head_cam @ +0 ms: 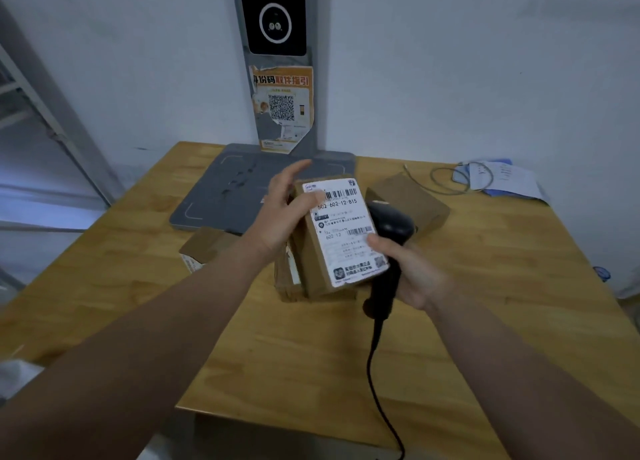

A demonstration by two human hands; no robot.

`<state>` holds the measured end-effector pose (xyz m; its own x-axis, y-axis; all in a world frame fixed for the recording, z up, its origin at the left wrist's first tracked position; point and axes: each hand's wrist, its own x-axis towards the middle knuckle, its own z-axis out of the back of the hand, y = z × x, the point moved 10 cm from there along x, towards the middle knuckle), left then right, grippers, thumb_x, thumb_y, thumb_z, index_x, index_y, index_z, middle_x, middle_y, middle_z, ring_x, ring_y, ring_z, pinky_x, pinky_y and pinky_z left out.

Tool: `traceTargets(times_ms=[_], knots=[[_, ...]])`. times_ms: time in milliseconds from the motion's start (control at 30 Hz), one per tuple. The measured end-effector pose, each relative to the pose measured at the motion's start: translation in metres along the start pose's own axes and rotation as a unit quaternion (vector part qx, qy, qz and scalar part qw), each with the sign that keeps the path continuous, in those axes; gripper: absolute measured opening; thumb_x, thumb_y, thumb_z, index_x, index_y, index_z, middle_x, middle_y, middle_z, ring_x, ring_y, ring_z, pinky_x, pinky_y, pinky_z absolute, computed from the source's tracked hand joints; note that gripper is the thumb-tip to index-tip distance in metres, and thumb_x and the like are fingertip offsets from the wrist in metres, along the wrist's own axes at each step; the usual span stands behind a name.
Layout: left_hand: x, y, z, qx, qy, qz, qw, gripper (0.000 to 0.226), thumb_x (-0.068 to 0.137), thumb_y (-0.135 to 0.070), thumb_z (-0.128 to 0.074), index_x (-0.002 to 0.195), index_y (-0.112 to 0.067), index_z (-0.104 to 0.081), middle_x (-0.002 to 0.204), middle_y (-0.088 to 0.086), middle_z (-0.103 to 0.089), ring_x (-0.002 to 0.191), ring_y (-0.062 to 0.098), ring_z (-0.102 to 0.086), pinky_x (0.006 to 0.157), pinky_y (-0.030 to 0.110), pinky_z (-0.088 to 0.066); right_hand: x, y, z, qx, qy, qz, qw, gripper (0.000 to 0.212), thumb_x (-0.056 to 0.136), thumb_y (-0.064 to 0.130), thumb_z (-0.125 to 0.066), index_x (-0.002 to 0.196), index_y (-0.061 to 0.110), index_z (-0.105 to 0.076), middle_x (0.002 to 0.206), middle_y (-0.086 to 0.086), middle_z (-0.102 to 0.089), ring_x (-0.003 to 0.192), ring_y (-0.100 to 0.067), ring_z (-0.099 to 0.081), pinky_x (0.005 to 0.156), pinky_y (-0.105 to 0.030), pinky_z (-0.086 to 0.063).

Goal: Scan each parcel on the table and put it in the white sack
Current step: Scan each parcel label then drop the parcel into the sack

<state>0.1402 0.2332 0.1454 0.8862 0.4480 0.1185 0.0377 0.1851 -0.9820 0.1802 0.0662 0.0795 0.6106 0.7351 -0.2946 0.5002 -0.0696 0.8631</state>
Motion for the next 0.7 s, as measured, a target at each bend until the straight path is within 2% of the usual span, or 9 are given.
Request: traceTargets(times_ms=[67, 133, 200, 267, 367, 467, 533, 600, 700], knots=[[0.004, 0.017, 0.001, -0.016, -0.062, 0.044, 0.997, 0.086, 0.062, -0.078, -0.059, 0.137, -0.046, -0.033, 0.149, -0.003, -0.035, 0.135, 0.02, -0.04, 0.11, 0.047, -0.036, 0.004, -0.005, -0.005, 0.04, -0.012, 0.027, 0.999, 0.038, 0.075, 0.019, -0.07, 0.112, 0.013, -0.067, 0.111, -0.014, -0.072, 0.101, -0.029, -0.07, 0.088, -0.053, -0.055], [0.003, 0.042, -0.013, -0.047, -0.037, 0.134, 0.989, 0.107, 0.054, -0.09, -0.055, 0.144, -0.043, -0.021, 0.144, -0.001, -0.047, 0.13, 0.022, -0.048, 0.109, 0.05, -0.037, 0.009, -0.007, 0.002, 0.053, -0.056, 0.054, 0.996, 0.042, 0.072, 0.021, -0.073, 0.113, 0.013, -0.067, 0.113, -0.013, -0.072, 0.106, -0.03, -0.068, 0.092, -0.054, -0.052], [-0.007, 0.062, -0.033, -0.062, 0.062, 0.205, 0.975, 0.1, 0.06, -0.084, -0.061, 0.143, -0.037, -0.03, 0.126, -0.002, -0.064, 0.115, 0.021, -0.061, 0.103, 0.05, -0.044, 0.012, -0.006, 0.011, 0.051, -0.085, 0.058, 0.993, 0.048, 0.069, 0.026, -0.075, 0.115, 0.013, -0.067, 0.112, -0.012, -0.072, 0.107, -0.029, -0.068, 0.094, -0.052, -0.052], [-0.019, 0.076, -0.041, -0.061, 0.129, 0.239, 0.96, 0.08, 0.073, -0.062, -0.07, 0.14, -0.032, -0.037, 0.12, -0.002, -0.068, 0.111, 0.022, -0.063, 0.099, 0.048, -0.049, 0.014, -0.005, 0.021, 0.035, -0.092, 0.044, 0.994, 0.056, 0.069, 0.033, -0.076, 0.12, 0.014, -0.065, 0.115, -0.01, -0.072, 0.11, -0.028, -0.067, 0.093, -0.049, -0.053], [-0.025, 0.089, -0.031, -0.052, 0.121, 0.255, 0.958, 0.076, 0.077, -0.042, -0.073, 0.141, -0.029, -0.034, 0.123, 0.003, -0.063, 0.112, 0.026, -0.061, 0.096, 0.046, -0.051, 0.014, -0.006, 0.028, -0.06, -0.096, -0.012, 0.994, 0.055, 0.072, 0.044, -0.076, 0.119, 0.018, -0.066, 0.111, -0.005, -0.073, 0.108, -0.026, -0.067, 0.097, -0.051, -0.05], [-0.022, 0.09, -0.013, -0.032, 0.043, 0.239, 0.97, 0.08, 0.085, -0.032, -0.072, 0.146, -0.03, -0.02, 0.123, 0.004, -0.06, 0.105, 0.021, -0.063, 0.085, 0.036, -0.054, 0.011, -0.003, 0.038, -0.156, -0.157, -0.063, 0.973, 0.036, 0.077, 0.045, -0.076, 0.102, 0.023, -0.063, 0.097, -0.006, -0.071, 0.095, -0.028, -0.066, 0.092, -0.048, -0.052], [-0.021, 0.092, -0.004, -0.041, 0.004, 0.229, 0.973, 0.086, 0.084, -0.031, -0.073, 0.148, -0.028, -0.017, 0.123, 0.006, -0.059, 0.101, 0.019, -0.064, 0.077, 0.029, -0.053, 0.01, 0.004, 0.037, -0.187, -0.163, -0.058, 0.967, 0.021, 0.084, 0.029, -0.074, 0.095, 0.017, -0.061, 0.081, -0.007, -0.066, 0.075, -0.025, -0.064, 0.072, -0.039, -0.056], [-0.021, 0.094, -0.001, -0.049, -0.011, 0.224, 0.973, 0.088, 0.083, -0.031, -0.074, 0.15, -0.027, -0.016, 0.125, 0.008, -0.06, 0.1, 0.018, -0.065, 0.075, 0.028, -0.053, 0.008, 0.012, 0.026, -0.207, -0.13, -0.049, 0.968, 0.01, 0.084, 0.012, -0.068, 0.083, 0.011, -0.059, 0.06, -0.004, -0.056, 0.054, -0.019, -0.055, 0.054, -0.032, -0.047], [-0.02, 0.094, -0.001, -0.06, -0.023, 0.214, 0.975, 0.087, 0.082, -0.03, -0.074, 0.149, -0.026, -0.018, 0.129, 0.009, -0.058, 0.099, 0.017, -0.065, 0.079, 0.031, -0.054, 0.004, 0.041, 0.019, -0.245, -0.15, 0.053, 0.956, 0.01, 0.08, 0.015, -0.07, 0.085, 0.012, -0.062, 0.059, -0.002, -0.062, 0.058, -0.02, -0.062, 0.063, -0.035, -0.05]])
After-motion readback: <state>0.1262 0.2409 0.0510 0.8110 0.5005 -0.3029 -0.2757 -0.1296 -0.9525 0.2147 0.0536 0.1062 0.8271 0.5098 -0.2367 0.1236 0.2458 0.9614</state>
